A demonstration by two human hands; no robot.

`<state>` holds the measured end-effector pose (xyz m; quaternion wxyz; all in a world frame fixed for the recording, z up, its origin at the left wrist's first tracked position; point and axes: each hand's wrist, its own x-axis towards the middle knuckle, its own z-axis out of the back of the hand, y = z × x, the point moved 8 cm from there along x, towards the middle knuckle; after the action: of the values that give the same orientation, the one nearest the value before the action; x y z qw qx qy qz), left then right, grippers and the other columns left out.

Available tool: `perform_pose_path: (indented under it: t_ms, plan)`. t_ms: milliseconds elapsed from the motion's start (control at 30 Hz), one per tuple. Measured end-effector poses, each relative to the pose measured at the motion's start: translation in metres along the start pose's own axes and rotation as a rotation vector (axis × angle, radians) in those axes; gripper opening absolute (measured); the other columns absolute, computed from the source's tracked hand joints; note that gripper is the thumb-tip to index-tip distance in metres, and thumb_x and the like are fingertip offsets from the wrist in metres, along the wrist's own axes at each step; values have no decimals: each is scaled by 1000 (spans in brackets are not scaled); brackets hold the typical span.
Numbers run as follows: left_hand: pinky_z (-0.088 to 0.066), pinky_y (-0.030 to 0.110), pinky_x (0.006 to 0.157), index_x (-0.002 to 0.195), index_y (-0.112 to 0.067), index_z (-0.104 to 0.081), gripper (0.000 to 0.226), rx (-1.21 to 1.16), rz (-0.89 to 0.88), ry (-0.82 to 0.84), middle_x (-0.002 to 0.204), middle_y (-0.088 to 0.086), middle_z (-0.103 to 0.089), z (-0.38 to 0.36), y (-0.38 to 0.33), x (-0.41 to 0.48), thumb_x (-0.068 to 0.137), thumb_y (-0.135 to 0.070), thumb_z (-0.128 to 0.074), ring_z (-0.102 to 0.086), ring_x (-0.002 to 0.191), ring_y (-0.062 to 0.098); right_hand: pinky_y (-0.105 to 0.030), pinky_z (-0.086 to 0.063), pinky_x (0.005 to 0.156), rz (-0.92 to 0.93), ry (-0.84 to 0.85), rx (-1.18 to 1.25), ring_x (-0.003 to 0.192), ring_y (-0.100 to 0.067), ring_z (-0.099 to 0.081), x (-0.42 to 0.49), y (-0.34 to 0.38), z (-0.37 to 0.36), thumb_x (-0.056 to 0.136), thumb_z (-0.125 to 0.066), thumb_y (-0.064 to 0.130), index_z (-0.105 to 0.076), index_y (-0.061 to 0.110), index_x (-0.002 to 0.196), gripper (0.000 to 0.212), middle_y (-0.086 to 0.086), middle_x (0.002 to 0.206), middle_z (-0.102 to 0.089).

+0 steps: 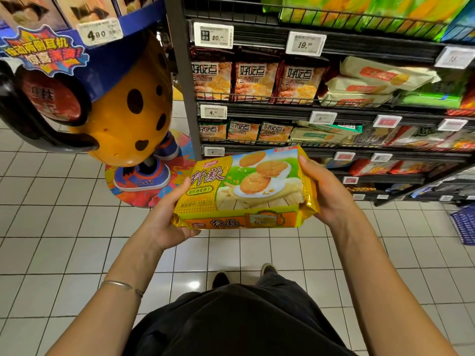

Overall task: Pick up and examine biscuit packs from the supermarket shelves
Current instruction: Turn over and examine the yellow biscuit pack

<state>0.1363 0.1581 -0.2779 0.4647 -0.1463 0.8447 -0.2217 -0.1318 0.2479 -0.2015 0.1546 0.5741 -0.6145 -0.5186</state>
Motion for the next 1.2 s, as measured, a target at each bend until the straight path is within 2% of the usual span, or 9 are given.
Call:
perform_pose_path:
  t_ms: [133,267,400,533,700,867,1033,1133,1200]
  plan:
    - [-50,40,94,124,-24,-76,52,-111,-75,-61,135,11,-70,8,-2,4,79,-50,-75,-67,112,32,-47,-59,98,-13,44,55,115,-33,-70,1,-3,-7,92,-67,24,-74,5,120,35,-20,127,-71]
    - [-53,32,73,102,-31,-84,33,-134,-147,-66,116,3,-78,20,-7,4,80,-53,-73,-77,87,23,-37,-62,72,-133,-43,-118,93,-24,-76,0,-14,-4,90,-68,47,-78,19,99,31,-8,103,-78]
    - [-56,30,64,101,-29,-82,30,-162,-173,-109,114,3,-78,28,-10,3,83,-50,-73,-77,85,24,-22,-41,50,-199,-21,-276,57,-13,-51,-1,-21,-11,95,-59,62,-60,27,72,41,1,65,-54]
    - [-58,31,63,100,-29,-82,28,-151,-190,-115,114,3,-79,30,-12,2,84,-50,-72,-77,86,24,-21,-36,49,-109,17,-318,52,-11,-45,3,-18,-17,102,-59,44,-58,26,70,37,4,60,-45]
    - [-59,33,62,93,-30,-84,23,-155,-185,-117,109,3,-80,34,-11,-1,83,-48,-74,-79,82,24,-19,-53,53,15,40,-484,57,-9,-59,4,-3,-10,106,-55,20,-68,10,89,24,-3,70,-66]
    - [-53,34,75,107,-26,-80,28,-181,-200,-109,120,5,-77,36,-16,-2,90,-46,-69,-78,91,25,-27,-60,66,177,142,-801,73,-15,-71,-3,5,-20,106,-56,11,-53,-18,92,32,-18,88,-69]
    - [-65,44,75,125,-23,-74,37,-142,-276,-47,128,10,-74,34,-28,-3,94,-42,-64,-77,103,29,-28,-59,63,251,46,-783,69,-12,-66,-3,6,-12,103,-61,9,-46,5,71,35,-5,74,-63]
    - [-57,57,98,147,-20,-58,49,-107,-369,29,140,13,-67,32,-36,-3,100,-36,-57,-68,124,35,-29,-59,64,137,41,-617,73,-9,-67,0,-4,2,99,-68,23,-57,14,80,24,7,77,-67]
    - [-58,54,98,152,-21,-52,51,-81,-424,68,141,12,-66,31,-41,-4,102,-29,-53,-67,124,32,-28,-57,63,56,54,-402,74,-12,-66,1,-8,5,93,-68,37,-62,16,94,22,8,79,-68]
